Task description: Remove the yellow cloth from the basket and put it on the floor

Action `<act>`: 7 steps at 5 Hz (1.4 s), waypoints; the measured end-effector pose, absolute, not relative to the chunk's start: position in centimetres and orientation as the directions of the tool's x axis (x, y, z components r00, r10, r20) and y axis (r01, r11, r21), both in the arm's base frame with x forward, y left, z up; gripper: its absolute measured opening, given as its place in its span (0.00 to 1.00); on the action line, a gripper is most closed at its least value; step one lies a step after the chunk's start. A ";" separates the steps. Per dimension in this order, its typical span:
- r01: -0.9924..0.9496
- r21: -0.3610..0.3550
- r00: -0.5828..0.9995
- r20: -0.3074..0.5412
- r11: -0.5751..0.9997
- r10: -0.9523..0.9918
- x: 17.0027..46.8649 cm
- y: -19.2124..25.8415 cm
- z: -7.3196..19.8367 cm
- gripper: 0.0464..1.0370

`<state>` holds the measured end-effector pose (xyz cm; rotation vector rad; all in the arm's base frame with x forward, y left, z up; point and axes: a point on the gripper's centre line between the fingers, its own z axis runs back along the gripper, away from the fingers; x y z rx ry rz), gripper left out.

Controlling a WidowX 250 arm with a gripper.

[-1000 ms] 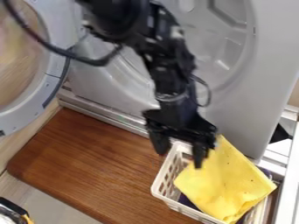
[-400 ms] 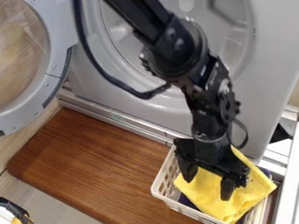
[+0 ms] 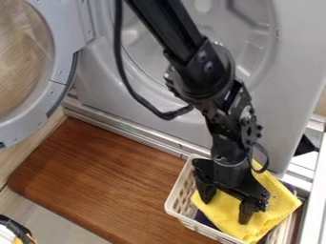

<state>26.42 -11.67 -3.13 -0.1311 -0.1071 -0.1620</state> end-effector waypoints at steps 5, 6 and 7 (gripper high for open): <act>0.199 -0.172 0.979 0.067 0.965 -0.190 26.5 -11.9 -5.1 0.02; 0.178 -0.208 0.982 0.094 0.962 -0.162 26.7 -11.0 -2.8 0.01; 0.195 -0.223 0.976 0.141 0.955 -0.167 26.7 -10.8 -0.5 0.01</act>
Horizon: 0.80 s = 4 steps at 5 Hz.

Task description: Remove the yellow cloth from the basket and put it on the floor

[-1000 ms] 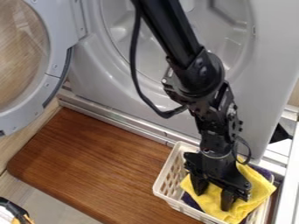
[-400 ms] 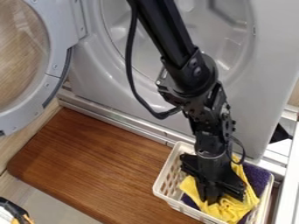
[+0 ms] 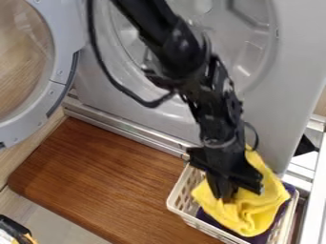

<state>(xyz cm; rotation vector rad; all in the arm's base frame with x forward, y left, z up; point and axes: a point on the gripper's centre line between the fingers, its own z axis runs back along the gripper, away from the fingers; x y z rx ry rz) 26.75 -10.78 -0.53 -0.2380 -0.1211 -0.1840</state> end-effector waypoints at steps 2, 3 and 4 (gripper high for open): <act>0.241 -0.253 0.954 0.240 0.937 -0.181 26.2 -11.1 3.8 0.01; 0.236 -0.231 0.950 0.258 0.944 -0.175 25.5 -10.3 5.5 0.01; 0.146 -0.211 0.958 0.273 0.967 -0.085 25.1 -7.1 6.7 0.01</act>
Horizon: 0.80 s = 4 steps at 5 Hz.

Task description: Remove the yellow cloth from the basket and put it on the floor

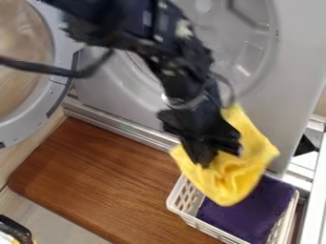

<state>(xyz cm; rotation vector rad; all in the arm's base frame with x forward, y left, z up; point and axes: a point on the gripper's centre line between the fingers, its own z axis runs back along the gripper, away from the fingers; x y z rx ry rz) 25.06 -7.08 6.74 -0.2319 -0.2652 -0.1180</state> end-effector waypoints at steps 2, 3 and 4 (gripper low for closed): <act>-0.031 -0.169 0.974 0.214 0.985 0.068 24.6 -1.4 5.6 0.01; -0.075 -0.156 0.978 0.181 0.985 0.103 25.1 0.5 3.2 0.01; -0.109 -0.122 0.977 0.168 0.987 0.128 25.8 2.3 1.5 0.01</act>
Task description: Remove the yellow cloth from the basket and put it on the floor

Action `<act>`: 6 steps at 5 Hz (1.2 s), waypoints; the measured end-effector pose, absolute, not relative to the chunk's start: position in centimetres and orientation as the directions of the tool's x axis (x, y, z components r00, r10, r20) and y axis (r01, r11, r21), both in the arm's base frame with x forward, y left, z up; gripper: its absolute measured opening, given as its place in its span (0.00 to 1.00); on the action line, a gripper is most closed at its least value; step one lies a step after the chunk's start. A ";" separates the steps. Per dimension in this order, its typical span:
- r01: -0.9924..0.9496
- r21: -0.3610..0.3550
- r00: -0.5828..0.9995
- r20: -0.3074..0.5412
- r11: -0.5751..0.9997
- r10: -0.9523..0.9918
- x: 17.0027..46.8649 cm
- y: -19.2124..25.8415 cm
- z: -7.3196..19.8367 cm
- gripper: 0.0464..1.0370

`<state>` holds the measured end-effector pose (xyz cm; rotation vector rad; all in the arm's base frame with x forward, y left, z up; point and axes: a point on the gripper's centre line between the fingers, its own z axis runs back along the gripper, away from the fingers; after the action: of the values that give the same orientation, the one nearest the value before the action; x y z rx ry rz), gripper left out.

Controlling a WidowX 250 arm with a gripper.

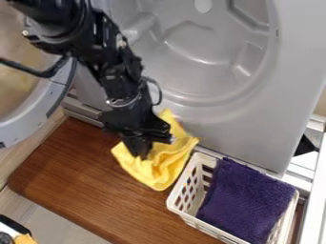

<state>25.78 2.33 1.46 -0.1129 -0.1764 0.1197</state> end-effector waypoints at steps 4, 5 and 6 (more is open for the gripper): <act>-0.162 -0.101 0.980 0.097 0.982 0.172 25.9 3.5 -3.9 0.16; -0.153 -0.108 0.985 0.068 0.982 0.161 25.8 3.0 -4.3 0.45; -0.141 -0.103 0.987 0.068 0.985 0.148 25.9 2.7 -4.2 0.75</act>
<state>25.94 2.74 -4.23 -0.0981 -0.0759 0.1456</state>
